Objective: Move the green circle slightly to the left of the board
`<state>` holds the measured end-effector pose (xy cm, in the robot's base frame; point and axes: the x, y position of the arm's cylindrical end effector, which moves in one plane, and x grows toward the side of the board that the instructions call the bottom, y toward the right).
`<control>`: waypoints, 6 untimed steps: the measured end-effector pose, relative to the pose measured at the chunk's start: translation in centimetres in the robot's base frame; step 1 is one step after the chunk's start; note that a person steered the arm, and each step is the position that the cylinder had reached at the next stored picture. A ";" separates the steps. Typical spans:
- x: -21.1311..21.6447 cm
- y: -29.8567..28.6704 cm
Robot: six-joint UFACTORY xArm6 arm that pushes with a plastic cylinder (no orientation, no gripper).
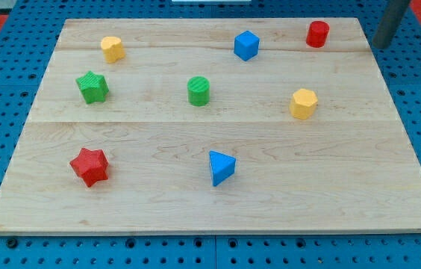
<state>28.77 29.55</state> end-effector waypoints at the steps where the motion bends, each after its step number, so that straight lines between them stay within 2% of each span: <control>1: 3.7 -6.5; 3: 4.2 -22.3; 4: 7.6 -27.3; 5: 10.7 -28.0; 6: 9.2 -36.2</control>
